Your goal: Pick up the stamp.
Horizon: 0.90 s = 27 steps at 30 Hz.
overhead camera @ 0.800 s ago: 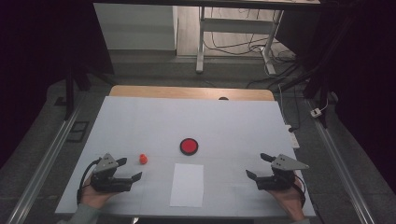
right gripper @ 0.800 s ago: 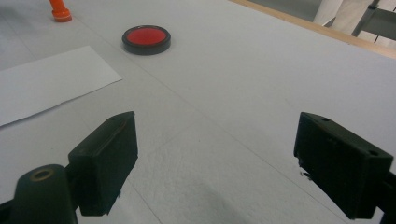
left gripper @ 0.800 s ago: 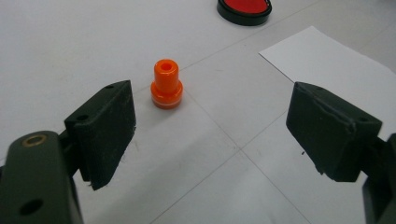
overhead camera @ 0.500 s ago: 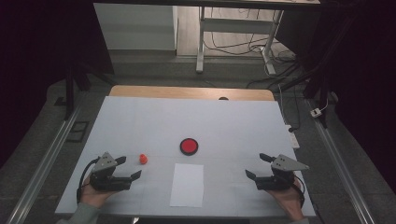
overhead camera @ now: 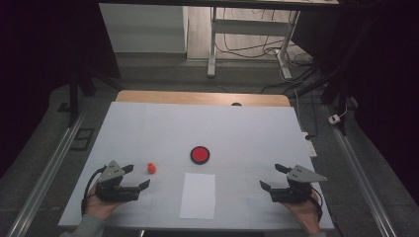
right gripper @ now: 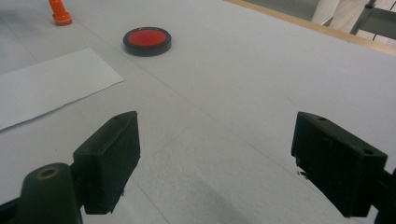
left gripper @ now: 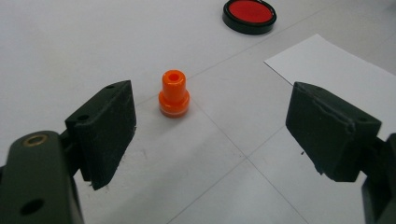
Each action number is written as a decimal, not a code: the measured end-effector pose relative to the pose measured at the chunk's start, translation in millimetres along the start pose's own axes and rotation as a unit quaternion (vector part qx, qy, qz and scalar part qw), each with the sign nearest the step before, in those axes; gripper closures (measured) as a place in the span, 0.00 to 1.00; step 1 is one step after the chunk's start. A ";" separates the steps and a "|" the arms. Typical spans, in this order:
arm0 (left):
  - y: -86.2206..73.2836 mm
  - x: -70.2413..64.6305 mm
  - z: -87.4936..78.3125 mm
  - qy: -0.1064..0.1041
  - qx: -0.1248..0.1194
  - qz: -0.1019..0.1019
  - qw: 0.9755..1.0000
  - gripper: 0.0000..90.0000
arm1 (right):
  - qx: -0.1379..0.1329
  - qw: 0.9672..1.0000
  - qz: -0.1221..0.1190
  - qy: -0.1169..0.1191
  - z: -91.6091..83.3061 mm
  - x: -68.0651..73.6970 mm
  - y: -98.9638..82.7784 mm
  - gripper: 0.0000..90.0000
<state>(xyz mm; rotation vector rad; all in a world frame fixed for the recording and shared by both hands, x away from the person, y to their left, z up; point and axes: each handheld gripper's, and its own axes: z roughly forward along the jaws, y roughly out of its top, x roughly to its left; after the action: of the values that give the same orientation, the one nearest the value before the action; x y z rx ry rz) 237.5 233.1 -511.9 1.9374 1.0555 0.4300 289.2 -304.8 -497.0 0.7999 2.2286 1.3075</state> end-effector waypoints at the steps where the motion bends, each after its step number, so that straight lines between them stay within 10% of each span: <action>1: 1.3 -0.8 -0.2 0.008 -0.001 0.006 1.000 0.19 | -0.002 1.000 -0.001 0.001 0.5 -0.7 -0.3 0.17; 27: 39.3 -1.5 8.6 -0.004 0.022 0.019 1.000 0.19 | 0.000 1.000 0.014 0.013 4.6 -1.8 1.7 0.22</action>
<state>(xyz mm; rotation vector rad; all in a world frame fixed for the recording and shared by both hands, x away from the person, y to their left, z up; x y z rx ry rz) 262.1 216.8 -484.5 2.0002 1.0315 0.4231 293.8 -302.4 -497.4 0.8221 2.2459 1.3387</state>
